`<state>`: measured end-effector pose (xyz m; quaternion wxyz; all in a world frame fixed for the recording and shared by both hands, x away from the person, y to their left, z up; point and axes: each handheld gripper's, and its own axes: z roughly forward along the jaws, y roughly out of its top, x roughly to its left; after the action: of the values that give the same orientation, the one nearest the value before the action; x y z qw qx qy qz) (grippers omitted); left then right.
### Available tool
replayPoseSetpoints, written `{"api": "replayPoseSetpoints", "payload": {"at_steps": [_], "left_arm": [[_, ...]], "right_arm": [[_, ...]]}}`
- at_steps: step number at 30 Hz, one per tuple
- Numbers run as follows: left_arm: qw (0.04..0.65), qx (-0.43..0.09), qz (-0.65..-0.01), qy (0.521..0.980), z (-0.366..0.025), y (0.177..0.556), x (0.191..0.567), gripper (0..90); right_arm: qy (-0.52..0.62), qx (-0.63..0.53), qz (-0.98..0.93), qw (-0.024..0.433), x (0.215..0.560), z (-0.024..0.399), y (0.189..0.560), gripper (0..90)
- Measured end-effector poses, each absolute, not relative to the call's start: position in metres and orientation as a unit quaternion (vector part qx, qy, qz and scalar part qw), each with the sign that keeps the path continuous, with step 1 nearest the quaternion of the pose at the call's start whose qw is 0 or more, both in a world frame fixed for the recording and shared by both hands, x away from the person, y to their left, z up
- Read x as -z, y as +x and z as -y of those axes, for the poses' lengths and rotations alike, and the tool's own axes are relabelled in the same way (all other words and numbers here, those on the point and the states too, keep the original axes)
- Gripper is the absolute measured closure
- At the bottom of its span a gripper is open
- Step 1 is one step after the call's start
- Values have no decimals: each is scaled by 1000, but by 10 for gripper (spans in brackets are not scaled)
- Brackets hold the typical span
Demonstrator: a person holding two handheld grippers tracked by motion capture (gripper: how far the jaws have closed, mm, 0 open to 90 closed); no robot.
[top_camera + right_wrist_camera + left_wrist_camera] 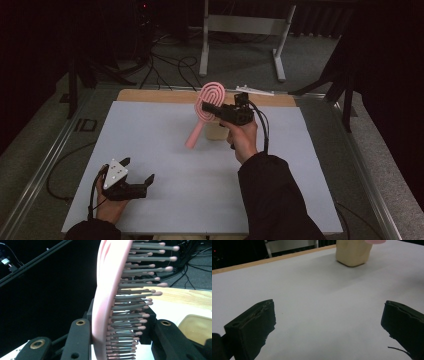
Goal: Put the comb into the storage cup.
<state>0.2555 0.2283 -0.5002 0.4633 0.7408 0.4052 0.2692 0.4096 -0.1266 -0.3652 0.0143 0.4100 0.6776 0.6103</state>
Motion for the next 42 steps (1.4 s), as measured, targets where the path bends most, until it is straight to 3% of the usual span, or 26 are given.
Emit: {"api": "replayPoseSetpoints", "payload": {"at_steps": [42], "left_arm": [[461, -270, -406, 741, -229, 256, 500, 2]], "right_arm": [[443, -620, -646, 41, 355, 140, 432, 638]]}}
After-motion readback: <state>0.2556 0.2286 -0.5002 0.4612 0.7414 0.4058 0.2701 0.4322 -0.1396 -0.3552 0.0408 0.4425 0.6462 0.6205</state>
